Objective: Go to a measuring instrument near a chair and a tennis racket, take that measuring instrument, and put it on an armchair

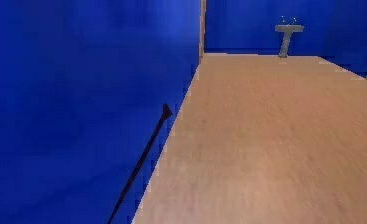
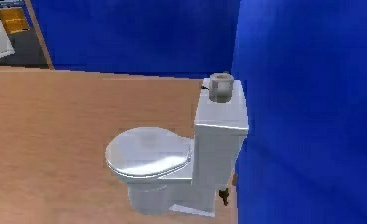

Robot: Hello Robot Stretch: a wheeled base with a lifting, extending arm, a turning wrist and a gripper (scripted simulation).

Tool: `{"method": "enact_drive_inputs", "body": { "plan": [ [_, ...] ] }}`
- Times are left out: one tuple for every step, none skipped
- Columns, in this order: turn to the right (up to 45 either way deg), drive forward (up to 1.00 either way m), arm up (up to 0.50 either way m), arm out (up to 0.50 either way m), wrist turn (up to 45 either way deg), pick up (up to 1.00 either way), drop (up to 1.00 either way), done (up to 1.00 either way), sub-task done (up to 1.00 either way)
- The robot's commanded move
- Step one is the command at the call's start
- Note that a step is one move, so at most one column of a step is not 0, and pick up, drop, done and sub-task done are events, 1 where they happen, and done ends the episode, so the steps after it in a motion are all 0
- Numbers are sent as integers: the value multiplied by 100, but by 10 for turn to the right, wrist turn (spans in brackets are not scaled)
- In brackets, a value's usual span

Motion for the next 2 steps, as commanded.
{"method": "enact_drive_inputs", "body": {
  "plan": [
    [270,0,0,0,0,0,0,0,0],
    [0,30,0,0,0,0,0,0,0]
  ]
}}
